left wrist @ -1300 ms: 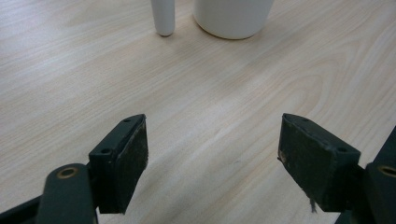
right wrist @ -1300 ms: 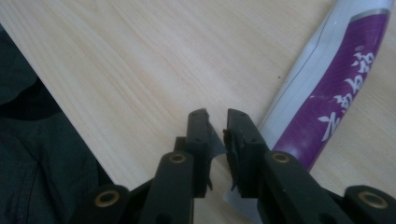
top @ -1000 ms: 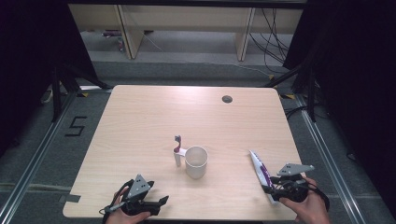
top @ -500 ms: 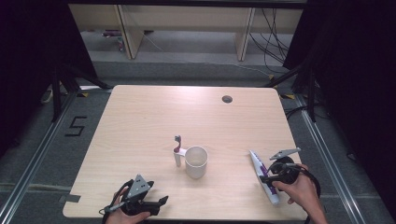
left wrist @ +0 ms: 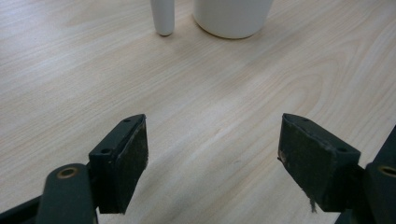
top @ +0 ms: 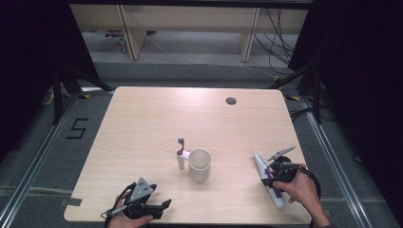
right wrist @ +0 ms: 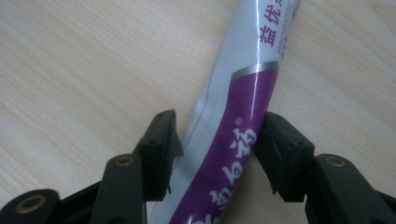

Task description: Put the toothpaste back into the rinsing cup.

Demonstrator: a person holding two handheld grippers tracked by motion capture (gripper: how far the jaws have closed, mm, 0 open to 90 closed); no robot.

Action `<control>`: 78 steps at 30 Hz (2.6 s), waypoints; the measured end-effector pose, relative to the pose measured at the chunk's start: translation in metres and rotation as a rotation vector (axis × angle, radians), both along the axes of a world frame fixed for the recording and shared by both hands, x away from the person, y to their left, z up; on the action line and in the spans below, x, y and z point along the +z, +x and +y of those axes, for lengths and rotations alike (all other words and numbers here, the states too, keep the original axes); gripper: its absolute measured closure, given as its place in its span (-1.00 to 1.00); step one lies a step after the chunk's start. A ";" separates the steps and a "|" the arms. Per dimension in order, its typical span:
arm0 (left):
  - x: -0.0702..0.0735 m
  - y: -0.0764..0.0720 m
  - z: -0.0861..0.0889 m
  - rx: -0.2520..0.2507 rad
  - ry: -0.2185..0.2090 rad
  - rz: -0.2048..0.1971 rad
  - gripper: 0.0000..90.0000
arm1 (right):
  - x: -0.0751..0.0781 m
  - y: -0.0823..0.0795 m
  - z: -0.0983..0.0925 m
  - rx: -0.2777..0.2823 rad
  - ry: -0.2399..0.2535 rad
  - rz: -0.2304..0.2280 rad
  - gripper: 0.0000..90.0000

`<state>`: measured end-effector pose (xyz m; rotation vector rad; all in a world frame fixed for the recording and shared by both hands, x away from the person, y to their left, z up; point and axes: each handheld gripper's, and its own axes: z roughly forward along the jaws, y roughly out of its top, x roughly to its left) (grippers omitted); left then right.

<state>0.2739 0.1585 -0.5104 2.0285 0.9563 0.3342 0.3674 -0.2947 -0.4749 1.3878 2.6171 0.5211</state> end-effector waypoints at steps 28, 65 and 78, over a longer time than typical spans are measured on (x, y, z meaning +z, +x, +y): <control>0.000 0.000 -0.001 -0.005 -0.029 -0.006 -0.47 | 0.009 0.017 0.020 0.204 -0.125 0.150 0.69; 0.002 0.000 0.000 -0.029 0.008 -0.008 -0.46 | 0.002 0.032 0.043 0.325 -0.328 0.250 0.71; 0.001 0.000 -0.001 -0.029 0.003 -0.010 -0.50 | 0.010 0.028 0.040 0.323 -0.311 0.204 0.72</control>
